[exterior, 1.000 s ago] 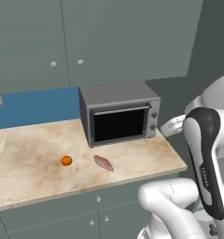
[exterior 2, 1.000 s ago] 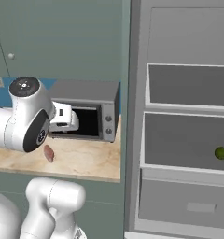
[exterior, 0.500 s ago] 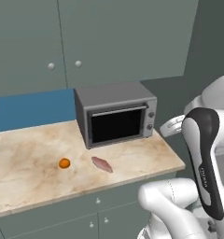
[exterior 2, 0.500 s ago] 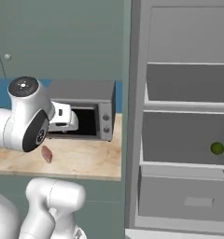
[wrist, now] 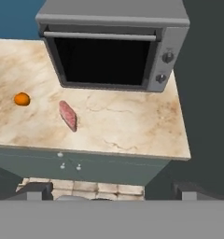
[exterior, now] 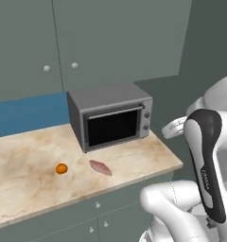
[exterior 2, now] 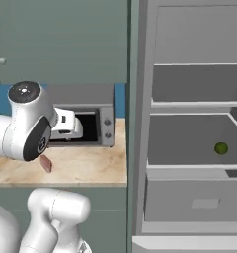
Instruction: Open the fridge, remove the tangerine, lime, and steak, and place them on any counter.
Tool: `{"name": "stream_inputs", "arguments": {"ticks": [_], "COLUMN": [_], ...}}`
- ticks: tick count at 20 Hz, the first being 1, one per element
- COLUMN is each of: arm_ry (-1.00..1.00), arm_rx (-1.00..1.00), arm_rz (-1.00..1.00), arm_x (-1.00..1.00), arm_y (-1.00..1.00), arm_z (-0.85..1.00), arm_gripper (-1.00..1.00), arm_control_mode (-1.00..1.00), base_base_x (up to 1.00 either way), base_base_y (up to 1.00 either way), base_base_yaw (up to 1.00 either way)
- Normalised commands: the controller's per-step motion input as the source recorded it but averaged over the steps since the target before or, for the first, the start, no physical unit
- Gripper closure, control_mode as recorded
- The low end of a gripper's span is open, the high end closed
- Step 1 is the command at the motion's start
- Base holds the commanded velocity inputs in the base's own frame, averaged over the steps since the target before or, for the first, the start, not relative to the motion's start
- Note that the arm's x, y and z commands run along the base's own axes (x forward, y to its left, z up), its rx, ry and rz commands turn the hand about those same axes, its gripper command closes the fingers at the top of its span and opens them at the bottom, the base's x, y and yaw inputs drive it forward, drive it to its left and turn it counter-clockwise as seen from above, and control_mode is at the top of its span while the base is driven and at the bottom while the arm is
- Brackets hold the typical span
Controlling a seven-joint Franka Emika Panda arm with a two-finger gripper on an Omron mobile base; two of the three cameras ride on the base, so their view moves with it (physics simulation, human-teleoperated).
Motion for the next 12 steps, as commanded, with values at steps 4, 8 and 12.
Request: {"name": "stream_inputs", "arguments": {"ticks": [4,8,12], "arm_ry": [0.00,0.00,0.00], "arm_rx": [0.00,0.00,0.00], "arm_rz": [0.00,0.00,0.00], "arm_x": [0.00,0.00,0.00], "arm_y": [0.00,0.00,0.00], "arm_z": [0.00,0.00,0.00], "arm_gripper": [-1.00,-1.00,-1.00], "arm_control_mode": [1.00,1.00,1.00], "base_base_x": [-1.00,-1.00,-0.93], "base_base_y": [-0.18,-0.38,-0.42], "base_base_yaw": [-0.31,-0.26,-0.20]}}
